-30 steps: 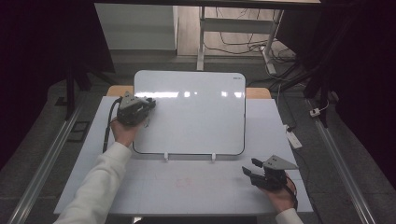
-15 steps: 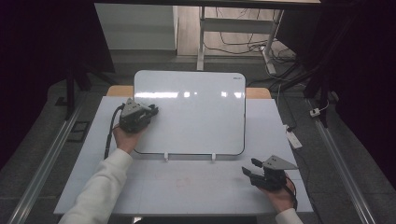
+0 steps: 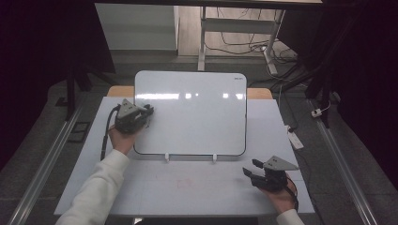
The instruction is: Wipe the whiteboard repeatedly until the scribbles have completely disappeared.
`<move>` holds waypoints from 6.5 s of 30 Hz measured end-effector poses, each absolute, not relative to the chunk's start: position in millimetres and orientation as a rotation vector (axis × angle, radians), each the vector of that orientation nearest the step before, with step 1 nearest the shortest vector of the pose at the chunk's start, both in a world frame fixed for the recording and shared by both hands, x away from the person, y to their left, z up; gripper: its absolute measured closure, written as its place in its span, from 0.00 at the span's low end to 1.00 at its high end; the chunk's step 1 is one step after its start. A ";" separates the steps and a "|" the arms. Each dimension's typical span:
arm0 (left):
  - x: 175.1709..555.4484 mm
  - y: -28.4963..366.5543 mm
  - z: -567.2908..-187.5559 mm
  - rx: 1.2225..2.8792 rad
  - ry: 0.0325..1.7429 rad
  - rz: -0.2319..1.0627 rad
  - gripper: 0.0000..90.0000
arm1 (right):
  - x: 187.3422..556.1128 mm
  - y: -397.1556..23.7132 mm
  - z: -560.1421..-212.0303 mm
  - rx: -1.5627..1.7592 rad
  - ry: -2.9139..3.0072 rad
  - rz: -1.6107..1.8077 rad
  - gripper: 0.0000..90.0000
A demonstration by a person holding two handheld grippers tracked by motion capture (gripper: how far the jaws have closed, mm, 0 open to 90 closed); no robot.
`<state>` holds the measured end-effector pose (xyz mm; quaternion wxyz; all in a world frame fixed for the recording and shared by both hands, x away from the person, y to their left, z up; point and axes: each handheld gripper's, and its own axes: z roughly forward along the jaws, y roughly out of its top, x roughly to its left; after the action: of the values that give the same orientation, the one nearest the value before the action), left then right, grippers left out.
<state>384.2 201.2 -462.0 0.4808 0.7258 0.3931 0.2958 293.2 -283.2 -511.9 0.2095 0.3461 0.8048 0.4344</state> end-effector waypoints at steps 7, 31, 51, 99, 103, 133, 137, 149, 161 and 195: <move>389.3 219.3 -455.8 1.727 1.002 0.752 0.87 | 292.4 -283.7 -510.5 0.965 2.231 1.211 0.49; 395.8 242.6 -448.8 1.698 1.042 0.777 0.87 | 293.2 -284.3 -511.6 0.965 2.234 1.213 0.49; 383.9 237.7 -462.4 1.700 1.026 0.754 0.87 | 292.6 -283.4 -511.6 0.957 2.239 1.214 0.49; 377.3 198.4 -469.9 1.767 0.942 0.704 0.87 | 293.1 -281.7 -512.1 0.953 2.244 1.214 0.49; 377.4 199.9 -469.8 1.767 0.942 0.705 0.87 | 293.2 -281.0 -512.2 0.952 2.246 1.212 0.49; 365.0 208.9 -479.1 1.801 0.935 0.695 0.87 | 294.1 -279.7 -513.9 0.949 2.254 1.208 0.49; 365.0 209.7 -478.9 1.794 0.939 0.700 0.87 | 293.9 -279.0 -513.1 0.947 2.252 1.210 0.49; 368.7 207.9 -475.9 1.790 0.946 0.695 0.87 | 294.0 -279.5 -513.8 0.948 2.253 1.210 0.49; 380.5 237.0 -462.3 1.712 1.042 0.728 0.87 | 294.6 -278.6 -514.1 0.947 2.256 1.208 0.49; 374.1 201.8 -469.7 1.785 0.953 0.717 0.87 | 295.5 -276.3 -514.2 0.945 2.260 1.212 0.49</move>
<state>374.1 201.8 -469.7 0.4773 0.7306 0.3901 0.2936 295.5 -276.3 -514.2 0.2030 0.3387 0.8097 0.4341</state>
